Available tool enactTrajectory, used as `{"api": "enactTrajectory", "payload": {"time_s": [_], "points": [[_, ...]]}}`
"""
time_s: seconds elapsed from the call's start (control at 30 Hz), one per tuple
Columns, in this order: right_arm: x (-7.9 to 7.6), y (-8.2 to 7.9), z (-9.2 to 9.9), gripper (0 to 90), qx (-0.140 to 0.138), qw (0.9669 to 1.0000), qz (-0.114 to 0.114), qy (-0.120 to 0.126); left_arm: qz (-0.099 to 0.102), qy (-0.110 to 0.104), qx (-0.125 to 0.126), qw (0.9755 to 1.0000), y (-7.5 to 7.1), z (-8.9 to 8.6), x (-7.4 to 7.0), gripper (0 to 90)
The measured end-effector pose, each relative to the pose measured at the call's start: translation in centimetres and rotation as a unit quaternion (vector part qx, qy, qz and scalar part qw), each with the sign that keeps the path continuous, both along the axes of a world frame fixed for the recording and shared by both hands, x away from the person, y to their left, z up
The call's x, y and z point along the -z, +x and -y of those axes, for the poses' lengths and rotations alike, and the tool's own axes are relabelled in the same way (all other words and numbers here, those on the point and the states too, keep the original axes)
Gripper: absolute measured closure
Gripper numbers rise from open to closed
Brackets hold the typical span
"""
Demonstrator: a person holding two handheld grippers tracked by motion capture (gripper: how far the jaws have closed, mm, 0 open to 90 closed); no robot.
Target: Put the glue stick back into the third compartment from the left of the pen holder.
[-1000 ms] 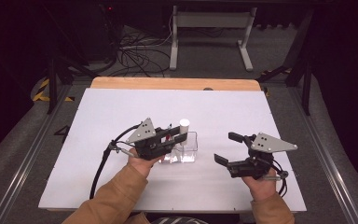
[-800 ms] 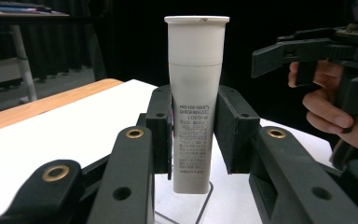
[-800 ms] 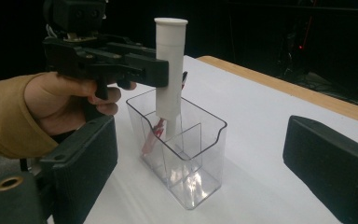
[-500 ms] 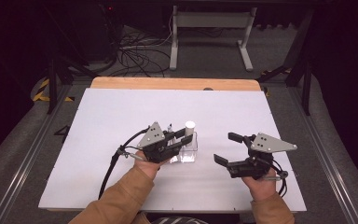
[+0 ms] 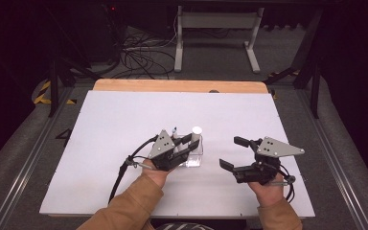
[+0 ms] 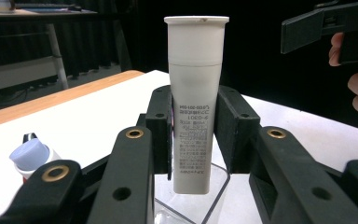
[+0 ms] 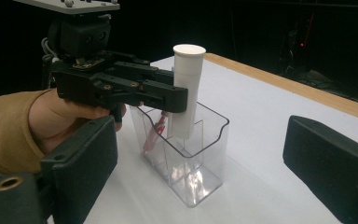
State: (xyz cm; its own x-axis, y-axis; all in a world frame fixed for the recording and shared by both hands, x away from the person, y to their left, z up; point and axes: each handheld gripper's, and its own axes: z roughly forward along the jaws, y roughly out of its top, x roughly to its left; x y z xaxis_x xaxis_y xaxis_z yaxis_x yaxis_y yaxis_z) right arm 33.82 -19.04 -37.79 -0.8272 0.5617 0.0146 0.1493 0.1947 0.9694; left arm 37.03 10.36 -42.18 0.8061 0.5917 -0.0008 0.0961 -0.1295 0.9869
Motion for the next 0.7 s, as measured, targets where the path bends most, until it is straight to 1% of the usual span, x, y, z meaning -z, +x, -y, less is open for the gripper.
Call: {"api": "enactTrajectory", "payload": {"time_s": [0.1,0.2,0.23,0.27,0.33,0.43,0.5,0.57,0.7], "points": [[-0.03,-0.03,0.01,10.5,0.000,1.0000,0.002,0.000,-0.006,0.002,-0.003,1.0000,-0.09,0.12,-0.09,69.1],[-0.05,-0.06,0.03,10.5,0.000,1.0000,0.001,0.001,-0.003,0.014,-0.010,0.9999,-0.21,0.35,-0.16,69.1],[-0.05,-0.06,0.03,10.5,0.000,1.0000,0.001,0.001,-0.008,0.017,-0.012,0.9998,-0.29,0.41,-0.18,69.1],[-0.05,-0.07,0.03,10.5,0.000,1.0000,0.001,0.001,-0.004,0.018,-0.015,0.9997,-0.32,0.48,-0.18,69.1],[-0.04,-0.06,0.01,10.4,0.000,1.0000,0.002,-0.001,0.001,0.029,-0.029,0.9992,-0.48,0.67,-0.29,69.1],[-0.07,-0.11,0.02,10.5,-0.001,1.0000,0.001,0.001,-0.002,0.033,-0.039,0.9987,-0.73,0.85,-0.44,69.1],[-0.08,-0.11,0.03,10.5,-0.002,1.0000,0.003,0.001,-0.004,0.032,-0.040,0.9987,-0.77,0.90,-0.46,69.1],[-0.10,-0.16,0.02,10.5,-0.002,1.0000,0.001,0.002,-0.012,0.032,-0.049,0.9982,-0.74,0.97,-0.37,69.0],[-0.11,-0.16,0.00,10.5,-0.003,1.0000,0.004,0.002,-0.024,0.021,-0.053,0.9981,-0.62,0.96,-0.15,69.1]]}}
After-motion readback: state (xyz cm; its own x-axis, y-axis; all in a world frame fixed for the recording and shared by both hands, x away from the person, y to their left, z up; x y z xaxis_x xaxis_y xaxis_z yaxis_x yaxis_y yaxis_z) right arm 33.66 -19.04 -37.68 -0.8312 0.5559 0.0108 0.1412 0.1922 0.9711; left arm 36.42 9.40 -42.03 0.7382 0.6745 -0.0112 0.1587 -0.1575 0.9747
